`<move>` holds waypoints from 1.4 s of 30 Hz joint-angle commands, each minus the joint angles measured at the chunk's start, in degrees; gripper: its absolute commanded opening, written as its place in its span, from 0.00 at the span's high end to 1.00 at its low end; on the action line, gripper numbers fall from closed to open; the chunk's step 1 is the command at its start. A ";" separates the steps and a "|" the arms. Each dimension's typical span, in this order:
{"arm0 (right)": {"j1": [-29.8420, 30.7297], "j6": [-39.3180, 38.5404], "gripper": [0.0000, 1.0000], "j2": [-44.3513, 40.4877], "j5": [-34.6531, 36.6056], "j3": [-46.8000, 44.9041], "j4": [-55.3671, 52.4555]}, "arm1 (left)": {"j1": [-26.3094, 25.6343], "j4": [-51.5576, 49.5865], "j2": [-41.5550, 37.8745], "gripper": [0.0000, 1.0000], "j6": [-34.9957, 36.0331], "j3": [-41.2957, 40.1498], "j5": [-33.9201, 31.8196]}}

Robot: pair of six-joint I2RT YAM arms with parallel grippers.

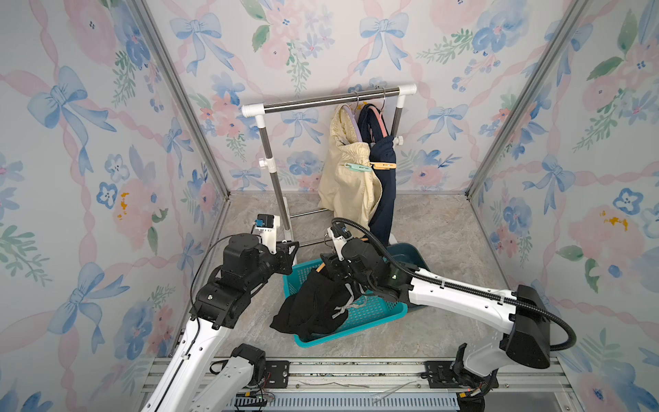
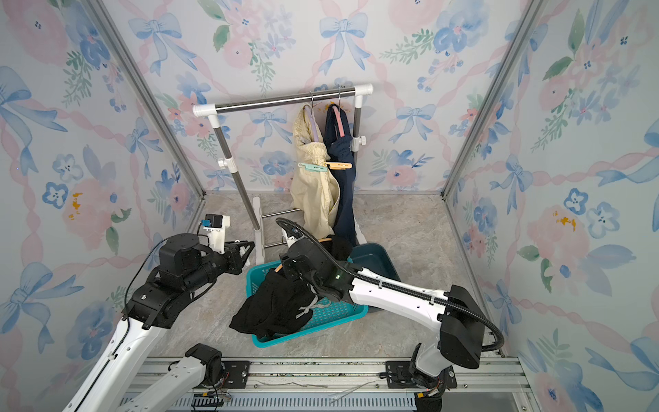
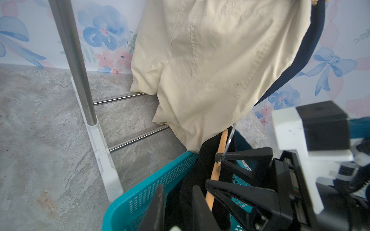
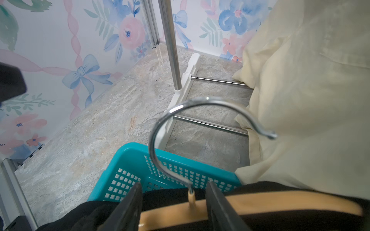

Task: Remove the clothespins securing shorts to the hanger
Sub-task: Place the hanger in the basket.

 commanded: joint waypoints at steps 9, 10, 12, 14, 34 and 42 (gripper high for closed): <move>-4.35 2.90 0.39 4.78 -7.00 4.53 -11.70 | 0.25 3.15 0.72 1.00 1.84 -1.72 0.30; -4.31 2.78 0.38 4.60 -7.03 4.69 -11.76 | 0.30 3.25 0.90 1.00 1.94 -1.56 0.55; -4.39 2.93 0.35 3.89 -6.93 4.75 -12.11 | 0.26 3.30 0.90 1.00 2.11 -1.45 0.64; -4.53 2.96 0.33 2.80 -6.86 4.66 -12.53 | 0.26 3.28 0.80 1.00 2.20 -1.36 0.51; -5.69 3.93 0.19 -16.67 -4.82 -6.31 -14.32 | -1.62 4.32 1.30 1.00 2.38 -0.50 0.87; -7.21 6.01 0.20 -24.47 1.65 -9.69 -20.18 | -13.55 9.06 5.15 1.00 0.45 -0.48 -4.28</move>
